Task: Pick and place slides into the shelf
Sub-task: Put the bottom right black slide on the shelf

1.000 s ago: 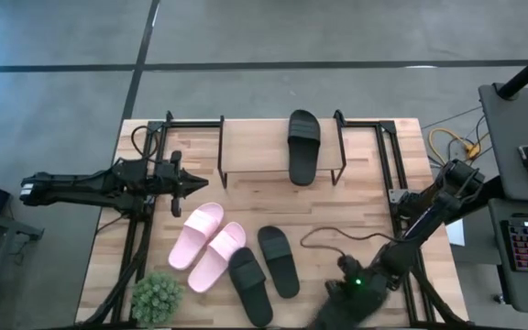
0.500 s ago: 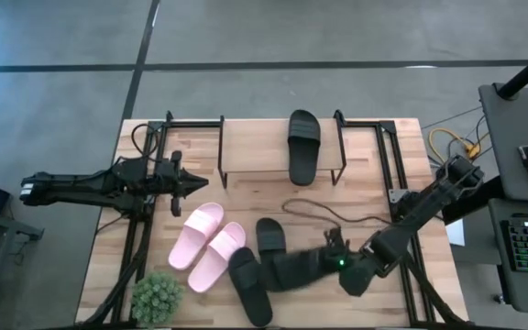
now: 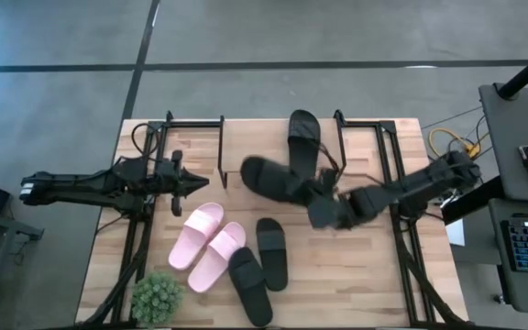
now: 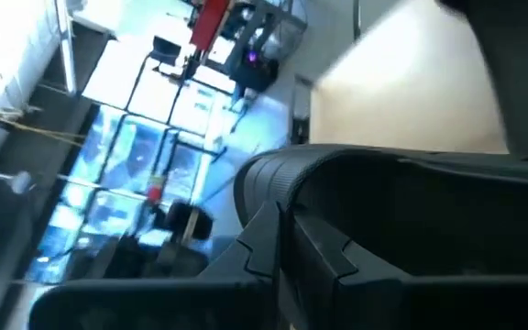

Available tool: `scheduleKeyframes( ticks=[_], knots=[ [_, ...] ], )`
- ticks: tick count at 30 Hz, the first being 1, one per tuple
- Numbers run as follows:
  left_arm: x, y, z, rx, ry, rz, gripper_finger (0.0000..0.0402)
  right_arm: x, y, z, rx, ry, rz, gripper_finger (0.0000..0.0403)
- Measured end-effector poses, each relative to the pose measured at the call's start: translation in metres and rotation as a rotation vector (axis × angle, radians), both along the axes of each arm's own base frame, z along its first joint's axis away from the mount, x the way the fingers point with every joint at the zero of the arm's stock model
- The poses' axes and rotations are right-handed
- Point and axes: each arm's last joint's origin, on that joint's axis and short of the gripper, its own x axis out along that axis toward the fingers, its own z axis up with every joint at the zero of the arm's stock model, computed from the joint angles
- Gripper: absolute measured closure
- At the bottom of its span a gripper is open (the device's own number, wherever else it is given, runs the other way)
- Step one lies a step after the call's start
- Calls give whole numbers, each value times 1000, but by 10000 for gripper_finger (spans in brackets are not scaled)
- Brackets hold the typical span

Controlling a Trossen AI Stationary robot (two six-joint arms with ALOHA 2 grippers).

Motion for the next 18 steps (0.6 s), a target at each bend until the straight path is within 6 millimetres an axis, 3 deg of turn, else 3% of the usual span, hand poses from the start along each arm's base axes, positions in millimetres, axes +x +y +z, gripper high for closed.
scheduleKeyframes(
  ticks=[4,8,14,18],
  knots=[
    [0,0,6,-2,-33,0,391,13,-19,17,-31,54,72,390],
    [1,0,5,-9,-23,-2,391,15,-11,19,23,88,158,390],
    [5,0,1,-9,4,-6,391,-5,16,-8,193,157,125,390],
    [8,0,-1,-9,21,-8,391,-18,24,-34,255,181,64,390]
  ],
)
